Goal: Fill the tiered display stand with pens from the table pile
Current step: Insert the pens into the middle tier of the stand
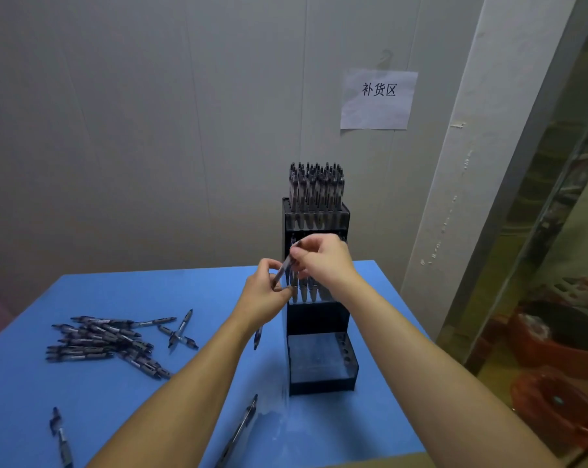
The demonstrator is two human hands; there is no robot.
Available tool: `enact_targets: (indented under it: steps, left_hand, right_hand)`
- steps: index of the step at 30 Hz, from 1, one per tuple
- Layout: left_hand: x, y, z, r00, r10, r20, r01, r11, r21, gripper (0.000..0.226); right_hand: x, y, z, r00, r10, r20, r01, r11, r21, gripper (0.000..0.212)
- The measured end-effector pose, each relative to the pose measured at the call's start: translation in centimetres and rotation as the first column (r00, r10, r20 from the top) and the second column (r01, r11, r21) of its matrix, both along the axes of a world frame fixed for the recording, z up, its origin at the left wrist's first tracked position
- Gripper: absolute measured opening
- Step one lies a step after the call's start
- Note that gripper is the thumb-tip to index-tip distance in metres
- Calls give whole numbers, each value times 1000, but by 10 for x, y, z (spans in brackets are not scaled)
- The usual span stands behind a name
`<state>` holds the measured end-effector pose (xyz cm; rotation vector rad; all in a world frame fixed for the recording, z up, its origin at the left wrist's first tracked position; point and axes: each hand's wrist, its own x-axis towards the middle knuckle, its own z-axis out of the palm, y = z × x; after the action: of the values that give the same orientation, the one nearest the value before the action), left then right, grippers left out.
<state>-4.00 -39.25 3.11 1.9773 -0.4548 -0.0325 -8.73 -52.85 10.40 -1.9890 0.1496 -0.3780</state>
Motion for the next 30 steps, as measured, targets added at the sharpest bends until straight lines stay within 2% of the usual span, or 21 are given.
enact_targets:
  steps: [5,8,10,15,30]
  left_hand:
    - [3,6,-10,999,48,-20,-49,998,-35,27]
    - [3,9,-9,998,55,-20,-56,994,-92,24]
    - [4,10,-5,998,57,-10,-57,991,-122,23]
    - [7,8,3,998,56,-17,-58,986,-157,24]
    - [12,20,20,995,49,-92,-74,956,-283,29]
  right_hand:
    - [2,-23,20,971,-174,162,159,982,104,15]
    - [0,-38,25,950,-249,186,244,968,50,11]
    - [-2,-46,26,941,-283,184,295,955,-41,9]
    - [-4,-50,19,937,-305,169,339,909,-242,20]
    - [19,-44,6,935,-353,47,348,878,-330,28]
